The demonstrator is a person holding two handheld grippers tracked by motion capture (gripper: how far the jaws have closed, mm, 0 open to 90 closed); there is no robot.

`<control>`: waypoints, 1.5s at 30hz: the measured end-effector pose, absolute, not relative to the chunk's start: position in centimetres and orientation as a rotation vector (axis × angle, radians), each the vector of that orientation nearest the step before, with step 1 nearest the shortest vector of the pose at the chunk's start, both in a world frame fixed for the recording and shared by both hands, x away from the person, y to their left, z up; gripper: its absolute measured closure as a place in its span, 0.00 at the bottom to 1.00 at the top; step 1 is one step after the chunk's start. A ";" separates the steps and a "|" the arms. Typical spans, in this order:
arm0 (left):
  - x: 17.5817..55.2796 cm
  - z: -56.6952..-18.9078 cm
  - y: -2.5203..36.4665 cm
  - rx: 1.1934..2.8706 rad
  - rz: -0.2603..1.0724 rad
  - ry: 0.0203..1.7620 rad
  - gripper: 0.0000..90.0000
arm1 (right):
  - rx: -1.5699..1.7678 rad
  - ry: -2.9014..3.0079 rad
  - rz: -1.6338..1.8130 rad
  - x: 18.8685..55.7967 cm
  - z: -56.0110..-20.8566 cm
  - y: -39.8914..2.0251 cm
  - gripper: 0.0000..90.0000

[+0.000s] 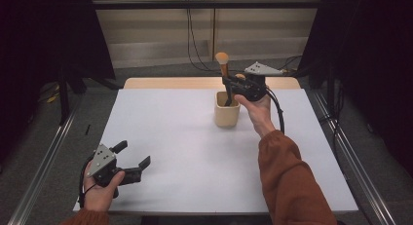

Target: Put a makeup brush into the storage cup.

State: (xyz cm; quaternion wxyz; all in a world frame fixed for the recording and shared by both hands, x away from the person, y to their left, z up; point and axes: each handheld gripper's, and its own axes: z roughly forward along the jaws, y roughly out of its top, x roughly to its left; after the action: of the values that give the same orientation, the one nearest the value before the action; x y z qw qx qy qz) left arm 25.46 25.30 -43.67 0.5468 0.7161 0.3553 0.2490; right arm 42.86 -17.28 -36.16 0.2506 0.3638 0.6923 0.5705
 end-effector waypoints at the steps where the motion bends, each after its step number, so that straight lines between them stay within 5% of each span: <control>1: 25.5 -43.7 25.3 1.698 0.591 0.841 0.04 | 0.991 1.886 1.553 42.9 -36.2 -17.3 0.84; 45: 25.5 -43.7 25.3 1.703 0.593 0.831 0.04 | 1.095 1.878 1.553 42.1 -40.4 -19.6 0.84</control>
State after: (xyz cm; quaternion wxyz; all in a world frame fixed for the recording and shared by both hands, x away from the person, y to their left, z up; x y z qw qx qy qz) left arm 25.48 25.33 -43.69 0.5466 0.7183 0.3504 0.2502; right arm 42.14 -19.57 -40.45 0.2327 0.3985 0.6837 0.5654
